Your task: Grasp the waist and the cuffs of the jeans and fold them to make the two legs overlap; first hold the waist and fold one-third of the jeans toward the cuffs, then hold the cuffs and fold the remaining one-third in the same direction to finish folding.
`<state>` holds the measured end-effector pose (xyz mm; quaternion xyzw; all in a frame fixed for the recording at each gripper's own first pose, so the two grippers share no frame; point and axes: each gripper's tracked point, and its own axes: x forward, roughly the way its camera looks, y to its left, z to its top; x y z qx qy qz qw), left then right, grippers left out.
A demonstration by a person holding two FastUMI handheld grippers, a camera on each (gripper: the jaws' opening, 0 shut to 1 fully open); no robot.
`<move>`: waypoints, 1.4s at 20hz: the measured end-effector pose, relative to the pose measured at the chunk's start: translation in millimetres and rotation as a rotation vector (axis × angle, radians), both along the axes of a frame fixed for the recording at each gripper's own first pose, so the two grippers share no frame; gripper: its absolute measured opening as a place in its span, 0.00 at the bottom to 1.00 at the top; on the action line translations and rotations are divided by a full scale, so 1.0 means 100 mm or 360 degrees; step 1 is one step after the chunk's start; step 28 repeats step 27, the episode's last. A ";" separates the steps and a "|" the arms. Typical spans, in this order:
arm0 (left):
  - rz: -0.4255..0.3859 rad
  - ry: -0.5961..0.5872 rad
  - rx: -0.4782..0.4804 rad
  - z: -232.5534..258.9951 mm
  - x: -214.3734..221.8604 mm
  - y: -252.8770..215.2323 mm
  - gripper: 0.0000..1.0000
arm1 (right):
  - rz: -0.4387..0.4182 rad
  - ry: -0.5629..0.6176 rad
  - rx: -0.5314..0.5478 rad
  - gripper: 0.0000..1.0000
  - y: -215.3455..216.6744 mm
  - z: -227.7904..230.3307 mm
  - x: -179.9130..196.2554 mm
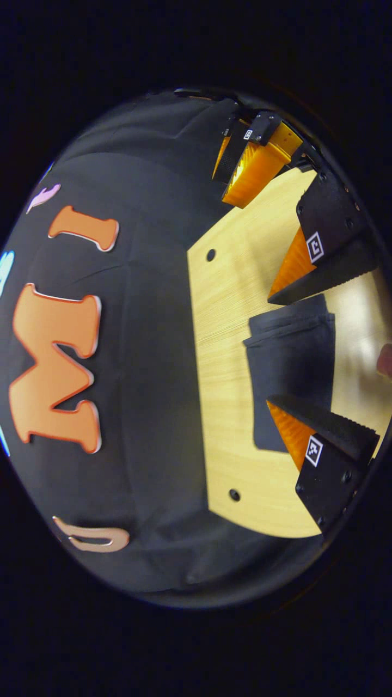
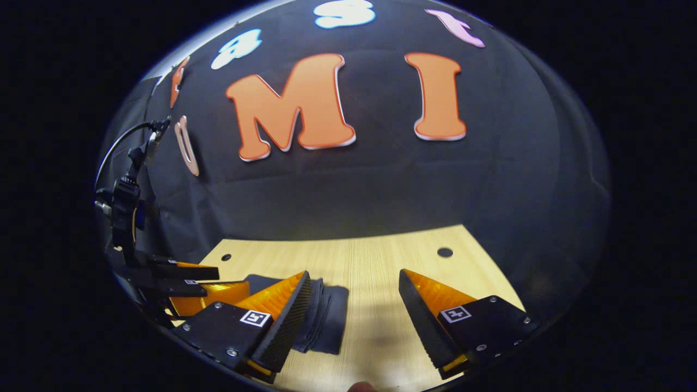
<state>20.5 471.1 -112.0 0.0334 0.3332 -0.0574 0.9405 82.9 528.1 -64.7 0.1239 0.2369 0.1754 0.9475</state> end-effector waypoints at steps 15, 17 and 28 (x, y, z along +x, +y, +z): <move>0.0307 -0.0954 -0.0021 1.57 -0.76 0.98 0.98 | 0.0054 -0.0516 0.0015 0.97 0.37 0.89 -0.50; 0.0291 -0.1023 -0.0022 1.58 -0.91 1.06 0.98 | 0.0019 -0.0520 0.0023 0.98 0.40 0.93 -0.60; 0.0276 -0.0974 0.0064 1.25 -1.48 1.37 0.98 | 0.0043 -0.0520 0.0003 0.98 0.74 0.94 -1.24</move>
